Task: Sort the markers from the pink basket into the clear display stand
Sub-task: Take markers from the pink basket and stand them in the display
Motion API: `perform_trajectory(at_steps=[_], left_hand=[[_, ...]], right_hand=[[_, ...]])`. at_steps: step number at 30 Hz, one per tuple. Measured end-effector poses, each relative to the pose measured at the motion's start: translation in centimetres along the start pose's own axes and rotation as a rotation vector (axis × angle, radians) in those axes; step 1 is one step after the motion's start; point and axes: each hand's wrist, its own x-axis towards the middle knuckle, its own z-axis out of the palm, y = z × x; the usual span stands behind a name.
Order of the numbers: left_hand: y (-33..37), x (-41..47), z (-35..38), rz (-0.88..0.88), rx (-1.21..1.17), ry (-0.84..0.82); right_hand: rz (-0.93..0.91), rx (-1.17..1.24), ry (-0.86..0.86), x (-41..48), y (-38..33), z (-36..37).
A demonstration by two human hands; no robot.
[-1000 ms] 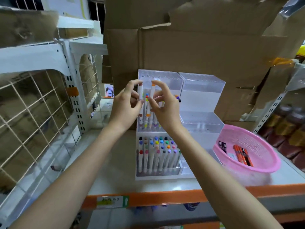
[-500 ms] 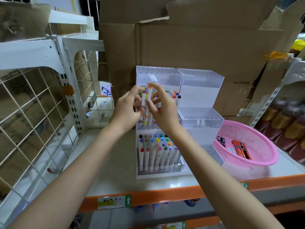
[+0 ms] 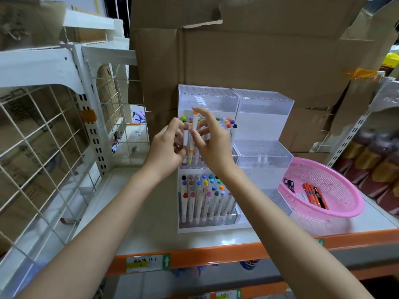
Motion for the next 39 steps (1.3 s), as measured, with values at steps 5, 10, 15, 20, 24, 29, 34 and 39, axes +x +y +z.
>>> perform_trajectory(at_steps=[5, 10, 15, 20, 24, 29, 34, 39], left_hand=[[0.3, 0.0, 0.4, -0.020, 0.046, -0.016], [0.2, 0.2, 0.3, -0.010, 0.045, 0.030], [0.3, 0.3, 0.1, 0.039, 0.032, 0.042], [0.2, 0.3, 0.0, 0.038, 0.019, 0.050], [0.1, 0.3, 0.0, 0.037, 0.010, 0.054], [-0.1, 0.2, -0.1, 0.034, -0.008, 0.043], [-0.2, 0.2, -0.1, 0.021, -0.007, 0.029], [-0.2, 0.1, -0.1, 0.017, -0.012, 0.031]], right_hand=[[0.023, -0.023, -0.006, 0.2, -0.1, -0.1], [0.040, -0.027, -0.064, 0.4, -0.5, -0.6], [0.003, -0.091, -0.174, 0.8, -0.4, -1.3], [-0.013, -0.094, -0.177, -0.2, -0.3, -1.1], [0.009, -0.098, -0.180, -0.5, -0.2, -1.1], [0.025, -0.113, -0.188, -0.8, -0.3, -1.0], [0.013, -0.164, -0.257, -0.7, -0.4, -1.2], [0.021, -0.175, -0.237, -0.9, -0.7, -1.3]])
